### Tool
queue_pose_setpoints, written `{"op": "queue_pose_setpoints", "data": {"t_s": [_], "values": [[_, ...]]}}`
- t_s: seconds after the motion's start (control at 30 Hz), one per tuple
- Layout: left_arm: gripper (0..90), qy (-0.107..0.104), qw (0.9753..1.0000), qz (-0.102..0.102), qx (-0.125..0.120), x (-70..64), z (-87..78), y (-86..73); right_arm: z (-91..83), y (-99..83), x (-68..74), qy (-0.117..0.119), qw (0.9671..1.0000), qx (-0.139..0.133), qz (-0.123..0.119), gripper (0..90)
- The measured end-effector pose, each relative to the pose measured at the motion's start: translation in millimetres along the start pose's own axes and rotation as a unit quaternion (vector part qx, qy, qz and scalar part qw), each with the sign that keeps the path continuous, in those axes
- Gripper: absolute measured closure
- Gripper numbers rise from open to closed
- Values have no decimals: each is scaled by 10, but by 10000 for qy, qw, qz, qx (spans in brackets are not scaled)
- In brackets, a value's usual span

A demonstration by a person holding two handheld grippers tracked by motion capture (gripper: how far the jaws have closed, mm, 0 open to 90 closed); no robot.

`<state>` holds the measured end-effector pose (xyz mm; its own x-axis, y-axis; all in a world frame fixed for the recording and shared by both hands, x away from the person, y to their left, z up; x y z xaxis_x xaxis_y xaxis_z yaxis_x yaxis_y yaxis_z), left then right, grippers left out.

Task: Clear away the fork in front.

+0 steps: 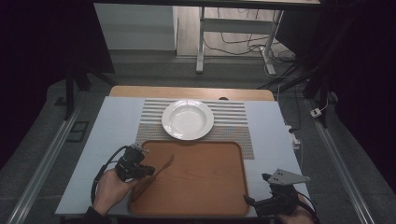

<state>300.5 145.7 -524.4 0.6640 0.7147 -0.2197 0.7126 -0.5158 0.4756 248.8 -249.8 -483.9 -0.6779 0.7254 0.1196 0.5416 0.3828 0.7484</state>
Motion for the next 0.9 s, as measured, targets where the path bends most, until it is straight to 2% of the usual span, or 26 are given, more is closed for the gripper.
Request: {"op": "queue_pose_setpoints", "data": {"t_s": [0.17,0.5,0.73,0.83,0.87,0.9], "values": [[888,-56,9999,100,-101,31,34,137,10,-2,-1,-12,10000,24,-10,0],[888,-153,9997,99,-177,161,168,283,27,-7,7,-28,9999,127,-80,0],[888,-63,9999,136,-17,224,322,358,36,-10,3,-32,9998,178,-71,2],[888,5,9998,130,172,254,419,362,40,-12,4,-17,9998,198,-69,3],[888,5,9996,141,255,243,452,364,44,-12,6,-13,9997,216,-78,3],[888,-94,9994,171,287,200,471,373,44,-12,6,-13,9997,216,-78,3]]}}
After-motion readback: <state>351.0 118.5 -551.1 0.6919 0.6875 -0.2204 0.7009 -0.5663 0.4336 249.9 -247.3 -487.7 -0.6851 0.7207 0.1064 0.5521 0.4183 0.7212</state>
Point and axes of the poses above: each handheld gripper's, and its own axes: z roughly forward along the jaws, y roughly out of its top, x roughly to its left, the point moved 5 cm from there along z, roughly forward along the jaws, and after that the axes turned 6 degrees about z, right-handed, at the moved point
